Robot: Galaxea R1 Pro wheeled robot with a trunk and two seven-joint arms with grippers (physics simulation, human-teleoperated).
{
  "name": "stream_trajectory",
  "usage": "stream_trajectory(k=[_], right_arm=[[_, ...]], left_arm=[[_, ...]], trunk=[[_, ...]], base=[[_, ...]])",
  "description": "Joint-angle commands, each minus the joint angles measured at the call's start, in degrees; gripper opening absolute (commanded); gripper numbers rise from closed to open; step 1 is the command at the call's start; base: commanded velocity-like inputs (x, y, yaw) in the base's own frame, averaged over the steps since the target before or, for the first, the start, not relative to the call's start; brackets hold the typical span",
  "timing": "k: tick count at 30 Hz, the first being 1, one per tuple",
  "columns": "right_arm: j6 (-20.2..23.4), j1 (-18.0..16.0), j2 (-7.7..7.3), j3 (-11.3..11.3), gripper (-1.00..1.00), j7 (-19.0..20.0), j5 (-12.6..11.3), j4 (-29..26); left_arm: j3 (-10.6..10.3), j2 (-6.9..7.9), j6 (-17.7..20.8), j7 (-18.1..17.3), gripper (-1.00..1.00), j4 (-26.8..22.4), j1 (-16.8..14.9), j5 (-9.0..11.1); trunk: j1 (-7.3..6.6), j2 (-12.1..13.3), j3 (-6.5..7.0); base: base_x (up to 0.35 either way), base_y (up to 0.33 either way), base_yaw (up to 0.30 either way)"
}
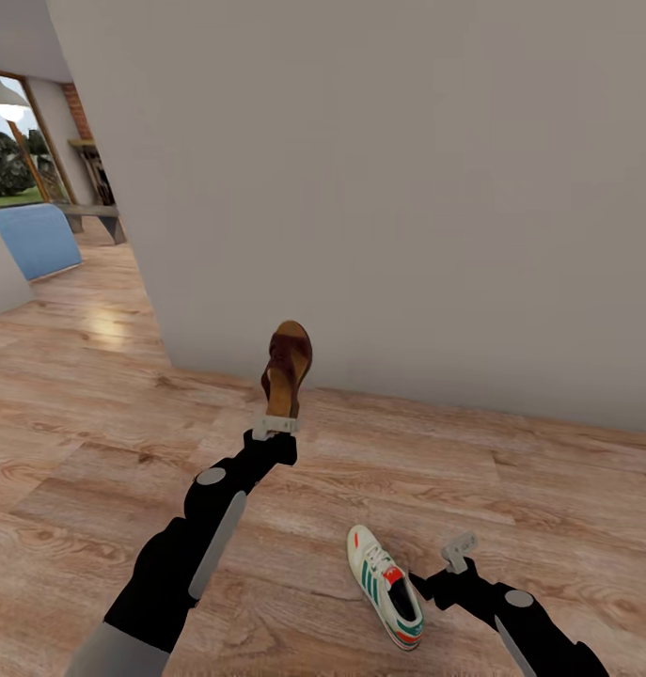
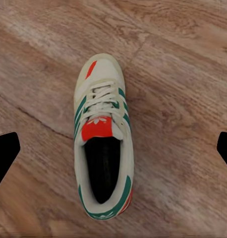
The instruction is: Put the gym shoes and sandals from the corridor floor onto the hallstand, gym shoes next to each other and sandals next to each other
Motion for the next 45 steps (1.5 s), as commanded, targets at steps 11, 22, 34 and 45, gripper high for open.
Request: stream_trajectory(k=[11, 22, 34, 45], right_arm=[[-0.1, 0.0, 0.28, 0.0, 1.00, -0.3, 0.0, 0.0], [-6.0, 0.0, 0.07, -0.1, 1.00, -0.3, 0.0, 0.1], [-6.1, 0.0, 0.01, -6.7, 1.00, -0.2, 0.0, 0.0], [-6.1, 0.0, 0.33, -6.8, 1.00, -0.2, 0.3, 0.0]], left_arm=[[0.0, -0.05, 0.3, -0.1, -1.00, -0.1, 0.0, 0.3], [-0.1, -0.07, 0.3, -0.1, -1.00, -0.1, 0.0, 0.3], [-0.1, -0.15, 0.3, -0.1, -1.00, -0.1, 0.0, 0.3], [-0.1, -0.15, 0.3, -0.1, -1.00, -0.1, 0.0, 0.3]], trunk=[[0.27, -0.2, -2.90], [0.55, -0.3, -5.34], [0.86, -0.5, -8.61], [1.14, -0.6, -12.07]], base=[[0.000, 0.000, 0.003], [0.000, 0.000, 0.000], [0.000, 0.000, 0.000], [0.000, 0.000, 0.077]])
